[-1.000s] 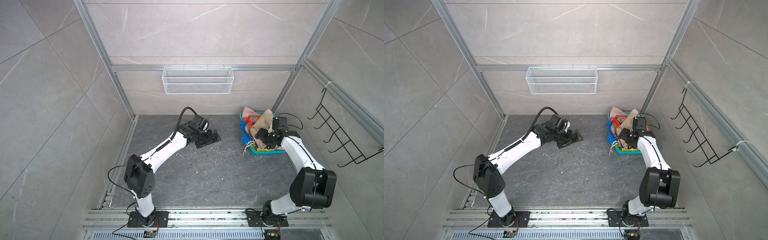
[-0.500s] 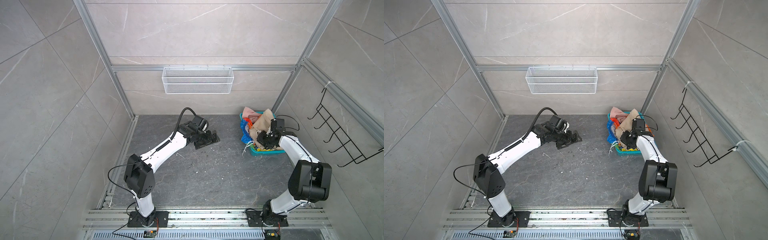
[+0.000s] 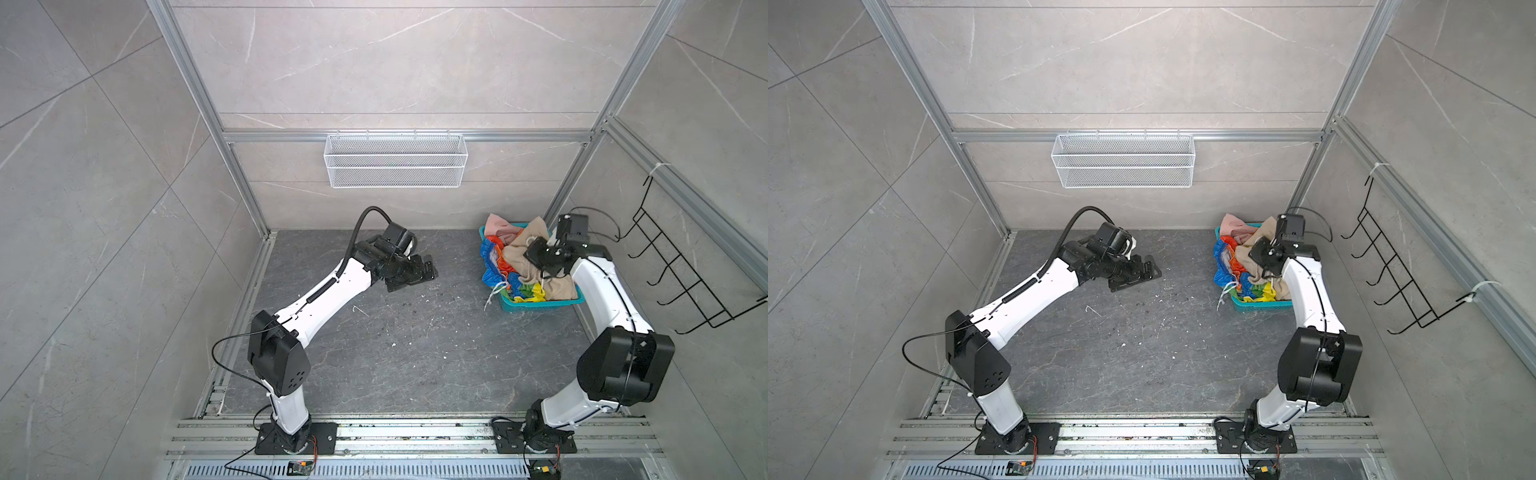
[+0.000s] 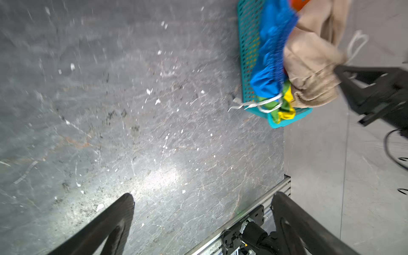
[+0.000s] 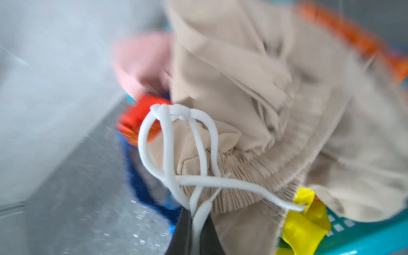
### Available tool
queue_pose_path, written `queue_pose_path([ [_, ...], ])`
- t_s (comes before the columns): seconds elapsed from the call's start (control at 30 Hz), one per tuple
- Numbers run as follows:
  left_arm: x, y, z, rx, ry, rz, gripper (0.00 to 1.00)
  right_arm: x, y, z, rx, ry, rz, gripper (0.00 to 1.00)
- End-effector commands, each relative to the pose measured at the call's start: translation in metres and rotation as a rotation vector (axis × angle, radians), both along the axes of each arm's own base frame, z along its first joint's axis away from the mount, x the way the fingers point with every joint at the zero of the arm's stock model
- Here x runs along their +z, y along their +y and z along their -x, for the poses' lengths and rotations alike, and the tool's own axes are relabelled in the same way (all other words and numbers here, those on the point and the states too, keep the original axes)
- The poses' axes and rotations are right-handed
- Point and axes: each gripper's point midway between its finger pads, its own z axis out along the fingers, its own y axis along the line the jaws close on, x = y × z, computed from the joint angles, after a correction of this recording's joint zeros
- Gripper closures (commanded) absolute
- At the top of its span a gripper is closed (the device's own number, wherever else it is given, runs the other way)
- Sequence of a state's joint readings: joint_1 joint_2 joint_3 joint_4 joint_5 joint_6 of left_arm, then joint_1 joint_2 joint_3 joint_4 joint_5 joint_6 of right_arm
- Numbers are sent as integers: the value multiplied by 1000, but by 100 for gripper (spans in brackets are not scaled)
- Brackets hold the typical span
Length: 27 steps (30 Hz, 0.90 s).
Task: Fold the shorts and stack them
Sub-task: 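Lift the beige shorts out with the right gripper and drop them on the table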
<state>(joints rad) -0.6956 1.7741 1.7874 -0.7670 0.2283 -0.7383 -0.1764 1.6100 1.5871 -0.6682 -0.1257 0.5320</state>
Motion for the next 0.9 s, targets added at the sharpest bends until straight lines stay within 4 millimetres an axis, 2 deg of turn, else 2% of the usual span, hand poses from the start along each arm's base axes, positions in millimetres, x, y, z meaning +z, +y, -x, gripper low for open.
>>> queue_pose_path([
  [0.0,52,30,-11,28,-110,27,0,132,30,6,67,-278,7,97],
  [0.07,69,50,-21,78,-115,86,0,190,74,13,174,-391,24,97],
  [0.13,82,75,-30,133,-131,139,0,245,147,32,351,-524,48,97],
  [0.2,89,97,-34,184,-149,160,0,275,213,53,520,-619,27,98],
  [0.23,92,109,-35,210,-154,168,0,281,242,62,599,-647,-2,98],
  [0.27,94,120,-34,236,-154,179,0,278,263,64,643,-643,-26,98],
  [0.3,93,128,-34,256,-150,188,0,269,275,61,658,-620,-40,97],
  [0.4,84,148,-28,308,-129,216,0,214,310,44,709,-485,-68,97],
  [0.47,74,153,-21,317,-113,217,0,152,329,30,717,-334,-82,92],
  [0.53,61,155,-15,321,-82,203,0,96,339,22,713,-207,-111,78],
  [0.6,48,159,-8,330,-50,188,0,46,347,22,725,-100,-136,55],
  [0.67,35,165,-3,347,-24,178,0,-1,349,29,730,-1,-149,36],
  [0.77,23,174,0,377,-2,181,0,-41,345,44,732,75,-153,14],
  [0.87,13,175,3,385,14,194,0,-75,333,63,727,142,-139,1],
])
